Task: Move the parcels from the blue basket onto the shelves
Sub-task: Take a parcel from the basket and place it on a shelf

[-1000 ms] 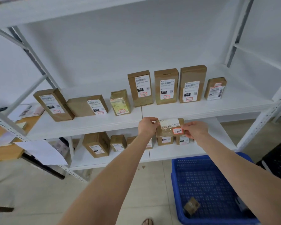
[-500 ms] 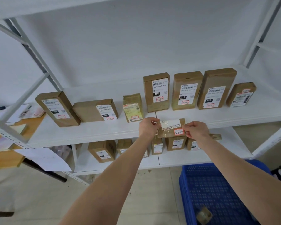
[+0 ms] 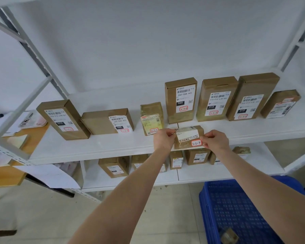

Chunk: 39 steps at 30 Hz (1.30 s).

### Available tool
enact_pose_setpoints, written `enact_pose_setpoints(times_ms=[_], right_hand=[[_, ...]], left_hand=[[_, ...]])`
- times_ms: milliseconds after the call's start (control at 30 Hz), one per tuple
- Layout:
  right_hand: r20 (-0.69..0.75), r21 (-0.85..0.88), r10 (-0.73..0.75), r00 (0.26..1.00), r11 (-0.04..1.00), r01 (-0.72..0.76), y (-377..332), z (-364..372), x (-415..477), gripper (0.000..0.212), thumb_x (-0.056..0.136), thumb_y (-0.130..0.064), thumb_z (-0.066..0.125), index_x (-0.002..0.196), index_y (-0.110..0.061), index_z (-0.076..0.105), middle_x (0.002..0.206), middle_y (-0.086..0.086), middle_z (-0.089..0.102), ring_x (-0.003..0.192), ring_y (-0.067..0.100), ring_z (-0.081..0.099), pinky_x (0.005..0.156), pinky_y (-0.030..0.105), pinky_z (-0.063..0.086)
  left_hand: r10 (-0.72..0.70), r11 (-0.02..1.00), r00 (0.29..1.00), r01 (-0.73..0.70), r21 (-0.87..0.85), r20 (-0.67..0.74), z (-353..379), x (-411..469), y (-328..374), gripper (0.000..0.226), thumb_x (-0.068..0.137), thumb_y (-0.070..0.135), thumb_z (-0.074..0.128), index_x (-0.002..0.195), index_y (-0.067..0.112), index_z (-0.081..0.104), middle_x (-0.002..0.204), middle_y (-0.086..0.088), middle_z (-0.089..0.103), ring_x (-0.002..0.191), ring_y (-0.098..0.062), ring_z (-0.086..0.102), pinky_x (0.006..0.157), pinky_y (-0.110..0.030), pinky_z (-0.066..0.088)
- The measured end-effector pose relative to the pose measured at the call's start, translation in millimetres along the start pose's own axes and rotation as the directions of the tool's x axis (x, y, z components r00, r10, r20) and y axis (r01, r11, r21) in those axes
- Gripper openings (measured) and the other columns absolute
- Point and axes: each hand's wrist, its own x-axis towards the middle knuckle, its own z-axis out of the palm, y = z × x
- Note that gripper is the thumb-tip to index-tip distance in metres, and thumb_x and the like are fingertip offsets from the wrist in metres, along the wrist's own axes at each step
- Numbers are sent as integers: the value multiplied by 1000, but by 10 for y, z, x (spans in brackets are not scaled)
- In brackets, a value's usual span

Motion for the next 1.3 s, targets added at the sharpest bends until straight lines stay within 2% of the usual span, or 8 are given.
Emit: enact_pose_setpoints(times_ms=[333,467,600,800,967,1067,1167,1300], right_hand=[[96,-2,-65,993,998,65,-293,630,-277,16,86,-15,71,75,-19,59,84,5,68,84,22,69,83,41,58],[152,4,-96,984,995,96,-386,929,-450,20,85,-14,70,71,-21,57,84,4,70,87,22,69,84,41,57],[192,-30,-118,974,992,126,-430,1234,-645,22,86,-11,67,70,-21,56,88,7,70,90,22,68,82,40,58],[195,-65,-98,976,992,112,-530,1549,-701,9,89,-10,65,83,-16,62,95,6,70,92,22,67,84,38,58],[183,-76,-88,979,992,104,-663,1814,-720,4,87,-15,67,86,-17,64,95,4,71,92,21,67,86,38,56],[179,-84,-93,979,990,110,-739,1931,-761,15,87,-17,67,102,-15,64,105,3,68,97,22,64,89,33,53],[164,-89,-91,982,990,107,-780,1979,-775,29,90,-18,66,117,-13,62,115,5,66,105,23,61,86,27,47],[134,-93,-86,987,991,99,-790,1974,-730,27,91,-16,65,117,-12,63,117,7,66,104,24,61,82,24,43]], left_hand=[[-19,993,991,34,112,-132,-721,6,-199,26,91,9,57,111,16,71,113,-1,70,99,-19,65,87,-31,54],[-29,979,976,71,193,-214,-1060,-110,-329,27,93,14,55,113,23,70,113,2,69,98,-18,64,75,-24,50],[-55,970,964,114,217,-260,-1337,-118,-485,26,90,16,57,109,24,72,108,-1,71,93,-22,65,77,-31,55],[-69,975,969,116,191,-238,-1561,-22,-673,25,90,16,56,109,22,72,104,0,72,86,-23,67,75,-31,55],[-58,976,969,105,189,-242,-1764,97,-787,20,91,24,59,109,22,69,109,5,70,81,-17,66,63,-24,48],[-45,968,969,103,230,-242,-1864,172,-843,17,91,26,60,106,23,68,106,7,69,76,-15,63,54,-21,41],[-21,967,975,76,243,-220,-1902,253,-887,18,91,24,60,108,24,66,109,8,68,83,-16,64,66,-25,47],[17,969,981,31,246,-192,-1846,308,-905,26,92,21,59,117,22,64,115,6,67,95,-16,63,77,-28,52]])
